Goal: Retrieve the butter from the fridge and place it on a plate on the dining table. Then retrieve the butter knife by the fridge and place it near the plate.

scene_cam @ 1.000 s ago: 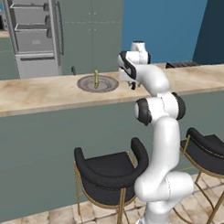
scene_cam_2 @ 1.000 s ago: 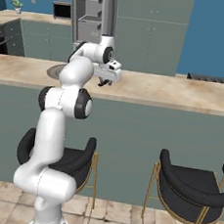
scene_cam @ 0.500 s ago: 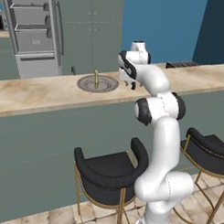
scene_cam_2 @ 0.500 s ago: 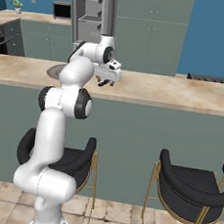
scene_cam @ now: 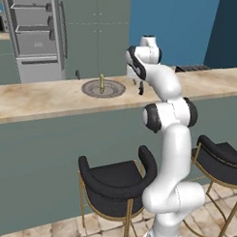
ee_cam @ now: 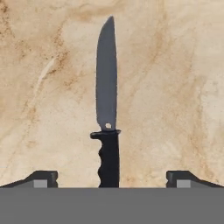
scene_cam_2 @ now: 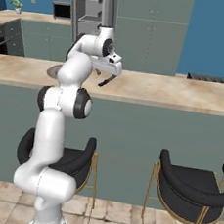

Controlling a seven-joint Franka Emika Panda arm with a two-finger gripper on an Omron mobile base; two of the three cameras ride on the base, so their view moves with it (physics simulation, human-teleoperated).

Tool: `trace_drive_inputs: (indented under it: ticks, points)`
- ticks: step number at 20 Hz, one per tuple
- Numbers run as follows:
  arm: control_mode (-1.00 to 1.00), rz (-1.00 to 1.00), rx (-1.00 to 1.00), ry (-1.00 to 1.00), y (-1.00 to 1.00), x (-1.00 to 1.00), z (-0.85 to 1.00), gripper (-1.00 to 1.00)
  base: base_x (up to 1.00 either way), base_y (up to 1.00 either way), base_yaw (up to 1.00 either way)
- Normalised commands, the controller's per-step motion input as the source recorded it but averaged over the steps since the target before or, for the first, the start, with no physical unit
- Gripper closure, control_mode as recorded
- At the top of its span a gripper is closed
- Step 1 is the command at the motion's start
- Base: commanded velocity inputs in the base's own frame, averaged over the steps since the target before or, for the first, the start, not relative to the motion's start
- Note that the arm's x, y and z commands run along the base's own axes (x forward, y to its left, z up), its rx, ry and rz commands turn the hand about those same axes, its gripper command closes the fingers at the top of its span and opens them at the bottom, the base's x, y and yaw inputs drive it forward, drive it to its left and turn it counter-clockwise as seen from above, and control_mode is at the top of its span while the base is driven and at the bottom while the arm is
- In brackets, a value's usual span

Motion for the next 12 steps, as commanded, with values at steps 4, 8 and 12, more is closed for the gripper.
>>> trace_drive_inputs:
  ticks: [4, 8, 12]
  points:
    - [-1.0, 0.0, 0.0, 0.0, 0.0, -0.43, 0.41, -1.0, 0.0, 0.0, 0.0]
    - [-1.0, 0.03, 0.0, 0.0, 0.0, -0.94, 0.13, -1.0, 0.0, 0.0, 0.0]
    - [-1.0, 0.04, 0.0, -0.12, 0.03, -1.0, 0.01, -1.0, 0.0, 0.0, 0.0]
